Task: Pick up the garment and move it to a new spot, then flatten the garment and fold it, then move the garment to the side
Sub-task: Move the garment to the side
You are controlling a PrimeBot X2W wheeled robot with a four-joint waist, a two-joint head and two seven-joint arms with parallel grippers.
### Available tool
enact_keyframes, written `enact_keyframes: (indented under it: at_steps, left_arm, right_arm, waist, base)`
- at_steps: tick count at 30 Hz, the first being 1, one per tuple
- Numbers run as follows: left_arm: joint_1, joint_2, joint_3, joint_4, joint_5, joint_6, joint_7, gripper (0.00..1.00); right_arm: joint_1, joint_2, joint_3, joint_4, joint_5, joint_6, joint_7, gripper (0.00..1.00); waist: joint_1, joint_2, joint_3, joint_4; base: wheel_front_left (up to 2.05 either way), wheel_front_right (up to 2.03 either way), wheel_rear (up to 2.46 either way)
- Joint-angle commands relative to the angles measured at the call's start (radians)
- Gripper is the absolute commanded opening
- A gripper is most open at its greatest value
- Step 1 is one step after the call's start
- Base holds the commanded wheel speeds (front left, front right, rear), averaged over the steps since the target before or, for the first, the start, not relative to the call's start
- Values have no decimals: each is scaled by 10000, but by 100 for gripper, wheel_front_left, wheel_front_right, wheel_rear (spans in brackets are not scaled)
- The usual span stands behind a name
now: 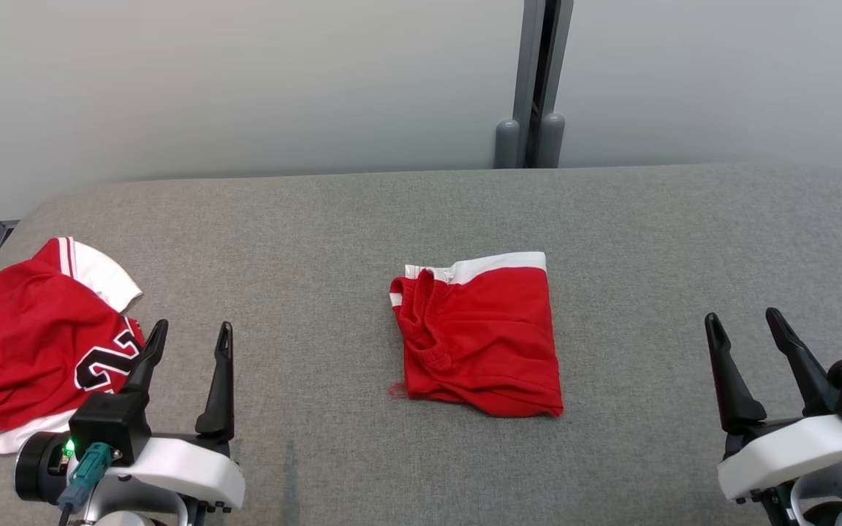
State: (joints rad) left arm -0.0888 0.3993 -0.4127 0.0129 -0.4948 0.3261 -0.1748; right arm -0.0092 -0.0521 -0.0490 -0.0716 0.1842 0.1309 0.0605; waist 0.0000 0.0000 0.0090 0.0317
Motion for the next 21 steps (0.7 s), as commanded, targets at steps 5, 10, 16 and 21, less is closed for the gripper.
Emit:
enact_keyframes:
  at_steps: [5, 10, 16, 21]
  left_arm:
    - [-82, 28, -51, 126, -65, -50, 41, 100]
    - [-156, 1, -109, 163, -52, -47, 44, 100]
    - [-218, -22, -146, 159, -55, 1, 25, 100]
    - [-285, -1, -175, 103, -8, 28, 19, 100]
  right_arm:
    - [60, -12, 1, 24, -52, -3, 70, 100]
    - [16, -7, 13, 61, -51, -3, 86, 100]
    - [-61, -6, -6, 132, 3, -3, 98, 100]
    - [-174, -3, -63, 211, -4, -3, 58, 100]
  waist:
    - [0, 0, -14, 25]
    - [0, 0, -26, 32]
    - [0, 0, -5, 57]
    - [0, 0, 78, 132]
  base:
    - [0, 0, 0]
    - [0, 0, 0]
    - [0, 0, 0]
    - [0, 0, 0]
